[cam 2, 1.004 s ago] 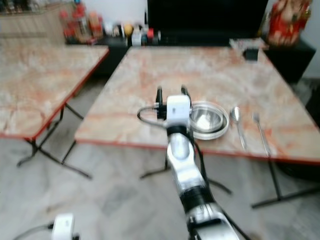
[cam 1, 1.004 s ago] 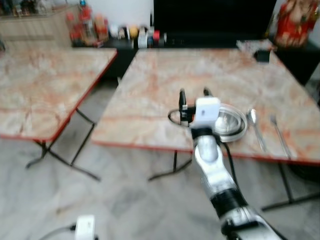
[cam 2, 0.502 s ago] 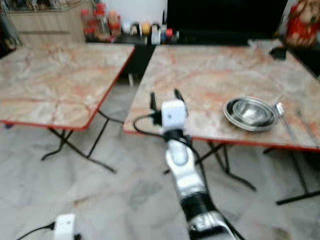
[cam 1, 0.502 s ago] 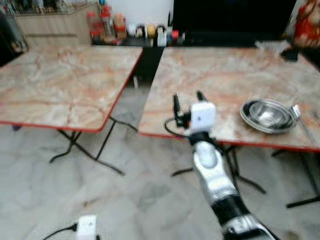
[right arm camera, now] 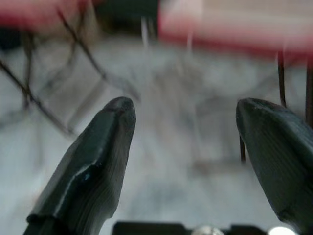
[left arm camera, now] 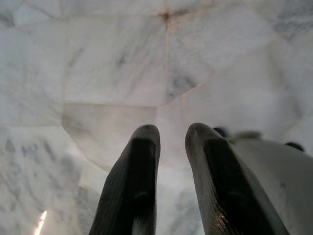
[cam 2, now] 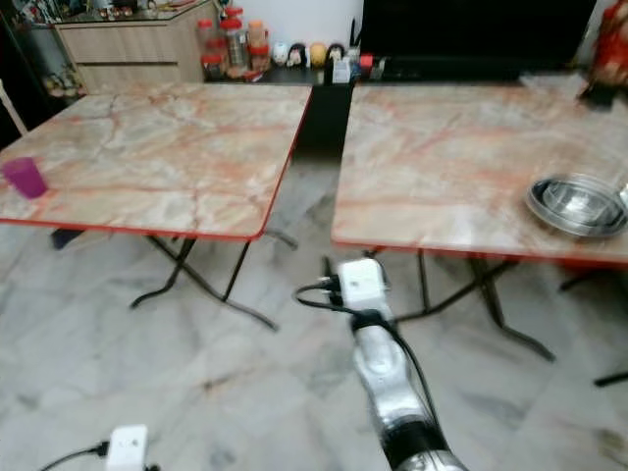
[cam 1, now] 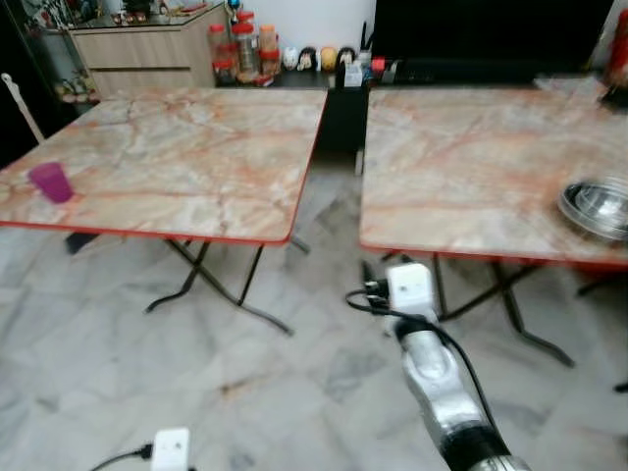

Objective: Setting the table

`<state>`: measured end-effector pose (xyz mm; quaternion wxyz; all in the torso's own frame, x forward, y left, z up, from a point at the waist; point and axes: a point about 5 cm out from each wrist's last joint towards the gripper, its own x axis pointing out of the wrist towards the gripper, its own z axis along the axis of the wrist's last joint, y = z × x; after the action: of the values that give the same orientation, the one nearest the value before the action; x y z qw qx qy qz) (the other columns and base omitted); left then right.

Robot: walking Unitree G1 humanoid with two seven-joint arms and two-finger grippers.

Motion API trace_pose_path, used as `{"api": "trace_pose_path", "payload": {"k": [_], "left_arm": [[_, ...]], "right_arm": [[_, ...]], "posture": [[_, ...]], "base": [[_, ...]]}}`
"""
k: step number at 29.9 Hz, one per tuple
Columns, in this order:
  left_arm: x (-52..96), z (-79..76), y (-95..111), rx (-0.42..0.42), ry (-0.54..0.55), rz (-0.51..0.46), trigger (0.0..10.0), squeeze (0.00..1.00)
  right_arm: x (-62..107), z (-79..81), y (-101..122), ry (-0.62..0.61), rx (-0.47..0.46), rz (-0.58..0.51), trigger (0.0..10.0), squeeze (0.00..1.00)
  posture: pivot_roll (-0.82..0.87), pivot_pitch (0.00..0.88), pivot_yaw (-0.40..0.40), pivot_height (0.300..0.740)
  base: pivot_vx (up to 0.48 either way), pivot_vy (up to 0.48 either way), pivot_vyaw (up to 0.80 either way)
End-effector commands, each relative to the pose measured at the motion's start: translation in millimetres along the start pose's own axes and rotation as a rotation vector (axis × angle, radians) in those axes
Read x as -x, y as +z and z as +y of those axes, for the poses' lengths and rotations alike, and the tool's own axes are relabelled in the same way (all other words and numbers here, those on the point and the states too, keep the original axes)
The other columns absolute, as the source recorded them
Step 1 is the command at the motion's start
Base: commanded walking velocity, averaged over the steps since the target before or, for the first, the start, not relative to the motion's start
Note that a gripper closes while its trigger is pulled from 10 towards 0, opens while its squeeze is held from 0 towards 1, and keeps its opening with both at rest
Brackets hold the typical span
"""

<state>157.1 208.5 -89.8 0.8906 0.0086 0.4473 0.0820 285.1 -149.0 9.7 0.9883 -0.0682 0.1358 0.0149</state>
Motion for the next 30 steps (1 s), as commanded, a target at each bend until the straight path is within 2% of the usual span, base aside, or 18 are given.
{"api": "trace_pose_path", "payload": {"k": [1,3,4,6,9,11,12,13,20,27,30], "left_arm": [[0.0,7.9,1.0,-0.03,0.005,0.0,10.0,0.0],[0.5,10.0,-0.3,-0.04,0.0,0.005,10.0,0.0],[0.8,11.7,-0.7,-0.045,0.0,0.002,10.0,0.0],[0.9,12.5,-0.8,-0.045,0.002,0.0,10.0,0.0],[1.0,12.6,-0.8,-0.045,0.002,0.0,10.0,0.0],[1.3,16.5,-1.1,-0.056,0.006,0.004,10.0,0.0],[1.5,19.8,-1.1,-0.064,0.008,0.006,10.0,0.0],[1.5,20.8,-1.0,-0.067,0.008,0.007,10.0,0.0],[0.9,28.1,5.0,-0.103,0.012,-0.007,10.0,0.0],[0.0,31.3,11.0,-0.111,0.02,-0.026,10.0,0.0],[0.3,31.4,10.6,-0.098,0.028,-0.033,10.0,0.0]], "right_arm": [[0.9,3.7,-9.4,0.015,-0.038,0.065,10.0,0.0],[8.1,0.1,-28.4,0.007,-0.057,0.158,10.0,0.0],[17.7,-3.2,-48.1,0.005,-0.077,0.257,10.0,0.0],[22.2,-4.4,-56.1,0.006,-0.083,0.296,10.0,0.0],[22.5,-4.7,-57.1,0.006,-0.083,0.3,10.0,0.0],[41.7,-6.3,-83.9,0.007,-0.056,0.428,10.0,0.0],[58.0,-6.1,-103.2,0.009,-0.054,0.526,10.0,0.0],[62.3,-5.2,-107.9,0.009,-0.065,0.55,10.0,0.0],[82.3,3.8,-126.8,0.009,-0.092,0.651,10.0,0.0],[86.0,8.7,-130.2,0.014,-0.121,0.679,10.0,0.0],[82.2,11.3,-127.0,0.037,-0.126,0.668,10.0,0.0]], "posture": [[-0.03,0.0,0.056,0.732],[-0.02,0.0,0.063,0.732],[-0.02,0.0,0.068,0.732],[-0.02,0.0,0.068,0.732],[-0.02,0.0,0.068,0.732],[-0.02,0.0,0.09,0.732],[-0.02,0.0,0.1,0.732],[-0.02,0.0,0.105,0.732],[-0.02,0.0,0.131,0.732],[0.0,0.0,0.119,0.732],[0.01,0.0,0.11,0.732]], "base": [[0.0,0.0,0.0],[0.0,0.0,0.0],[0.0,0.0,0.0],[0.0,0.0,0.0],[0.0,0.0,0.0],[0.0,0.0,0.0],[0.0,0.0,0.0],[0.0,0.0,0.0],[0.035,0.0,0.0],[0.334,0.0,0.0],[0.38,0.0,-0.66]]}}
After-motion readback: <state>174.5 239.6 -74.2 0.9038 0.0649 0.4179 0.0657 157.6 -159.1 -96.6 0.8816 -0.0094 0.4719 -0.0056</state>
